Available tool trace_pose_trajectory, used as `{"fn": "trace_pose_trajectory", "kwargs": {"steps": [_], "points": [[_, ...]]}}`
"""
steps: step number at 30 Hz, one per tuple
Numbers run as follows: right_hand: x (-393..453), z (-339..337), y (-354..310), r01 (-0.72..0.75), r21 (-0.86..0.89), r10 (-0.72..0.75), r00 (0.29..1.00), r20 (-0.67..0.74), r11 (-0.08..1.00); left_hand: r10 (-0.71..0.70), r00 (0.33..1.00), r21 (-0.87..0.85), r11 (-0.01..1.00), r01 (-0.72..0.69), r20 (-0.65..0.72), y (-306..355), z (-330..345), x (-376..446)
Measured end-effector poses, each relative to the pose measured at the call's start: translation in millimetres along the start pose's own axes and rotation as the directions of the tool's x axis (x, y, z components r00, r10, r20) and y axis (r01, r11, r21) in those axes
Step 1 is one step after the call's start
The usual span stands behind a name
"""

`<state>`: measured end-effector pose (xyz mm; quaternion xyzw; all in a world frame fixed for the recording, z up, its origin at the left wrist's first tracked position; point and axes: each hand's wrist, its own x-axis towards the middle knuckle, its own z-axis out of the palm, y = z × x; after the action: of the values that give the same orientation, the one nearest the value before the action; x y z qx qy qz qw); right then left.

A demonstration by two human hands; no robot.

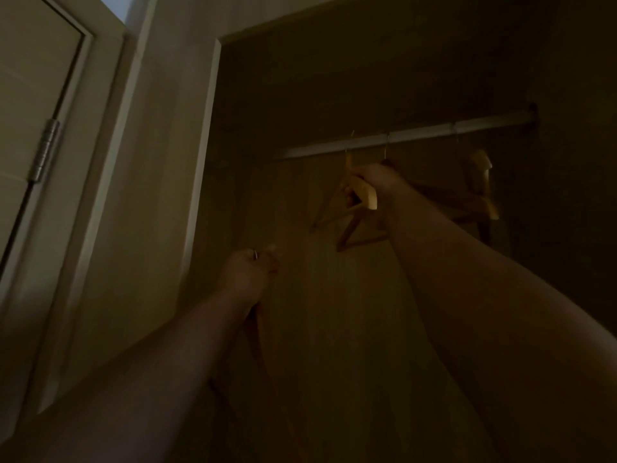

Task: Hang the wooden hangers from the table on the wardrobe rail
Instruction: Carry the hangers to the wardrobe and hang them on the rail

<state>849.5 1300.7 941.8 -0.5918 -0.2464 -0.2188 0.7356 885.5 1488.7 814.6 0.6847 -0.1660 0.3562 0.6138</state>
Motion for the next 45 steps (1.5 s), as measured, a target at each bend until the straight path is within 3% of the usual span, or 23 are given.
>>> {"fn": "trace_pose_trajectory", "kwargs": {"steps": [8,15,18,21,23,25,27,28,30,32,34,38,45], "points": [[-1,-7,11,-0.107,-0.075,0.112,0.991,0.068,0.991,-0.002,1.0,0.009,1.0,0.002,-0.004,-6,-2,2],[-11,-22,19,-0.055,-0.203,0.073,0.994,0.081,0.978,-0.018,1.0,0.036,0.999,0.018,-0.008,-7,2,0],[-17,-29,25,-0.079,-0.064,0.084,0.992,0.089,0.995,-0.024,1.0,0.047,0.999,0.025,-0.012,-6,2,-1],[-38,-35,33,-0.093,0.231,0.067,0.991,0.116,0.969,-0.045,0.999,0.081,0.996,0.047,-0.03,-4,2,-4],[-61,-38,42,-0.015,0.316,0.013,1.0,0.009,0.949,-0.039,0.998,0.085,0.996,0.042,-0.046,-4,1,-7],[-91,-45,65,0.044,0.221,-0.01,0.988,-0.156,0.974,-0.027,0.998,0.104,0.994,0.033,-0.057,-1,1,-11],[-134,-49,100,-0.037,0.002,0.037,0.977,-0.208,0.999,-0.028,0.998,0.121,0.992,0.033,-0.047,1,0,-15],[-159,-47,118,-0.105,-0.123,0.085,0.983,-0.163,0.987,-0.028,0.999,0.12,0.992,0.032,-0.036,2,1,-17],[-200,-36,140,-0.206,-0.255,0.227,0.972,0.055,0.945,-0.033,0.999,0.112,0.993,0.036,-0.026,5,2,-19],[-224,-21,148,-0.221,-0.288,0.306,0.904,0.298,0.932,-0.029,0.999,0.116,0.993,0.033,-0.039,9,5,-20],[-232,-10,149,-0.175,-0.355,0.316,0.864,0.392,0.918,-0.009,0.998,0.136,0.991,0.018,-0.066,13,6,-22],[-237,2,135,-0.187,-0.341,0.324,0.853,0.409,0.921,-0.012,0.998,0.132,0.991,0.021,-0.063,18,6,-25],[-218,4,113,-0.123,-0.385,0.244,0.928,0.283,0.915,0.011,0.999,0.148,0.989,-0.006,-0.034,32,-1,-20]]}}
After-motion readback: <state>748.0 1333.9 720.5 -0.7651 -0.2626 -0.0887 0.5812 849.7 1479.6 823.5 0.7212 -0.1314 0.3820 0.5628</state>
